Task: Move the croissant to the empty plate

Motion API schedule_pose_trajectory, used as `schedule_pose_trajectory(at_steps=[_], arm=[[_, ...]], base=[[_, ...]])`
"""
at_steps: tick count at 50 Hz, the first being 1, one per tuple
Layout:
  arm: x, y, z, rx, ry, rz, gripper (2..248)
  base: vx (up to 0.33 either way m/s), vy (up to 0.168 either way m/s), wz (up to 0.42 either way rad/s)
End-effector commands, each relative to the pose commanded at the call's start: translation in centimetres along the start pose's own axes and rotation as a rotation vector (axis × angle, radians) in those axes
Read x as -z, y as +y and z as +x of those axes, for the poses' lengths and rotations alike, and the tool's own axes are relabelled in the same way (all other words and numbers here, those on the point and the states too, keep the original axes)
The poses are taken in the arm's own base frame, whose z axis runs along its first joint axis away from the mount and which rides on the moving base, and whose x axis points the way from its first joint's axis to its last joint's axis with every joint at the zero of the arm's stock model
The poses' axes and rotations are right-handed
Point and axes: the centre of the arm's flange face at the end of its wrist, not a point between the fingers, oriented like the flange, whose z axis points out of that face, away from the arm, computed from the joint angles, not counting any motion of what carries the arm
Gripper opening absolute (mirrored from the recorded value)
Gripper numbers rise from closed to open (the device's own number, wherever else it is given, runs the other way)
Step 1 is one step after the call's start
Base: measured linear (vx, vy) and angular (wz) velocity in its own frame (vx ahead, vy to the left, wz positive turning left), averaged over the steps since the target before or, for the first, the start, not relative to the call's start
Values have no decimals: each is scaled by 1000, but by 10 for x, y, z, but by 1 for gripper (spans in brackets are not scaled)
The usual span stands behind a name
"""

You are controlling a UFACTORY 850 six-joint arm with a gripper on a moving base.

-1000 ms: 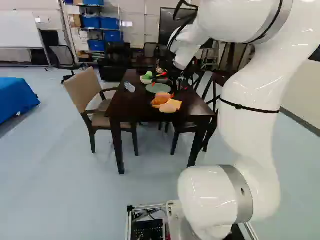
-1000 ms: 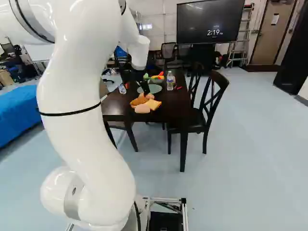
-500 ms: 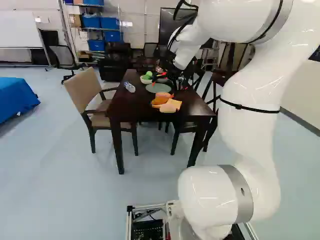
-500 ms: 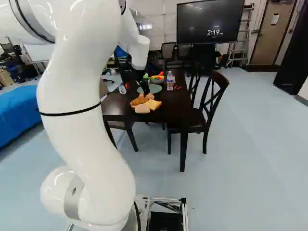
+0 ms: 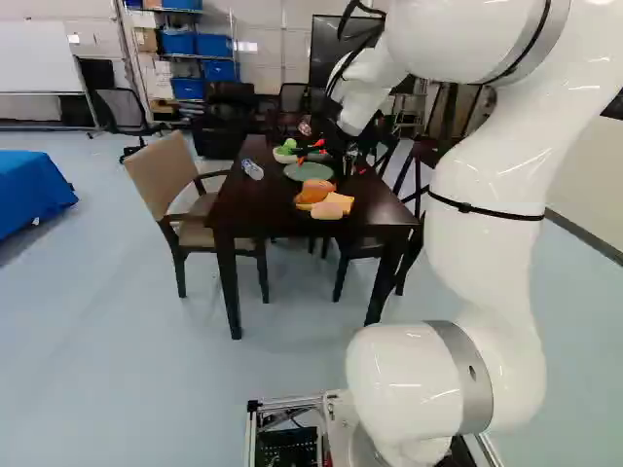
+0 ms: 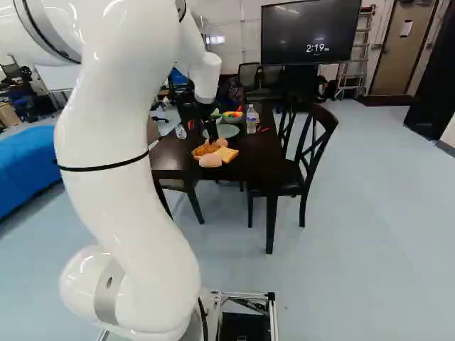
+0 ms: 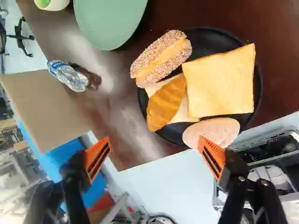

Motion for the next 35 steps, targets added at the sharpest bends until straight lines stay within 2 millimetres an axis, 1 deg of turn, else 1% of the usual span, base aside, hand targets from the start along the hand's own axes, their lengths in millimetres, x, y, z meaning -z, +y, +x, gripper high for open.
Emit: schedule_pose_trajectory(at_steps=[31, 35], arm=[[0, 0, 0, -326, 0, 0, 247], [0, 0, 0, -326, 0, 0, 247]], base=[[0, 0, 0], [0, 0, 0]])
